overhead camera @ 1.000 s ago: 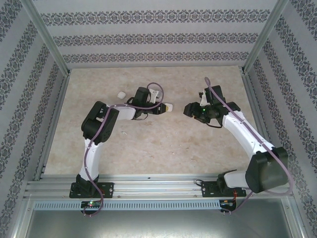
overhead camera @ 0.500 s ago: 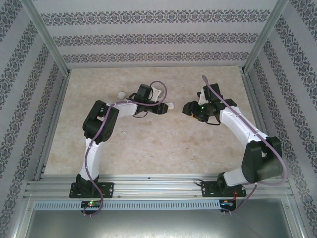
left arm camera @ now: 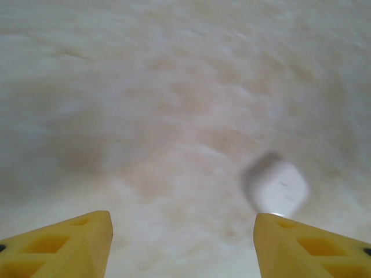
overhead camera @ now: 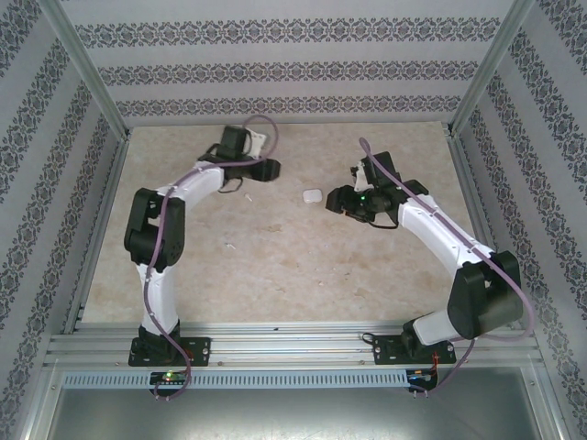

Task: Insert the wireless bluetooth earbuds into the charging case

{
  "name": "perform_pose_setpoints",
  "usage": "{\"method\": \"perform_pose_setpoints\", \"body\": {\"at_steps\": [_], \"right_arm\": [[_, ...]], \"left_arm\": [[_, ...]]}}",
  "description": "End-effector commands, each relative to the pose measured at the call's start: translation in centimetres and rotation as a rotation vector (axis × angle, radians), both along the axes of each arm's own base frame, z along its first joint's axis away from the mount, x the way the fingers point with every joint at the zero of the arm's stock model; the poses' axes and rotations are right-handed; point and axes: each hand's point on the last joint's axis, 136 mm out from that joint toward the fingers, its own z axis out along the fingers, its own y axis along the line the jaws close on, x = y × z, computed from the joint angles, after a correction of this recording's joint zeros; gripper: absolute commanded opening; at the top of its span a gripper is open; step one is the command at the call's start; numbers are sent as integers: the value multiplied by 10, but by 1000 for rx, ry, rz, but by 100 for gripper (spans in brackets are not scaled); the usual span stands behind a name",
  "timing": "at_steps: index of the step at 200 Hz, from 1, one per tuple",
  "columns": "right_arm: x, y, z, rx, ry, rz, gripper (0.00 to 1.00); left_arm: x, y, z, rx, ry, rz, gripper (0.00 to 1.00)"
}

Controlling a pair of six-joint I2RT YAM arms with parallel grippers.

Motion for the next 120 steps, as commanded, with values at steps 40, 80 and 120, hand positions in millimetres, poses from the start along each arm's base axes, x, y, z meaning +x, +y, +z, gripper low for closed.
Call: {"method": "perform_pose_setpoints", "body": {"at_steps": [40, 80, 120], "right_arm": [[10, 38, -8, -9, 25, 37, 54], [14, 52, -16, -9, 51, 58, 54], [14, 51, -22, -22, 68, 59, 54]], "left_arm": [[20, 97, -31, 91, 272, 201, 67], [32, 112, -57, 201, 354, 139, 76], [32, 109, -76, 243, 373, 34, 81]]}}
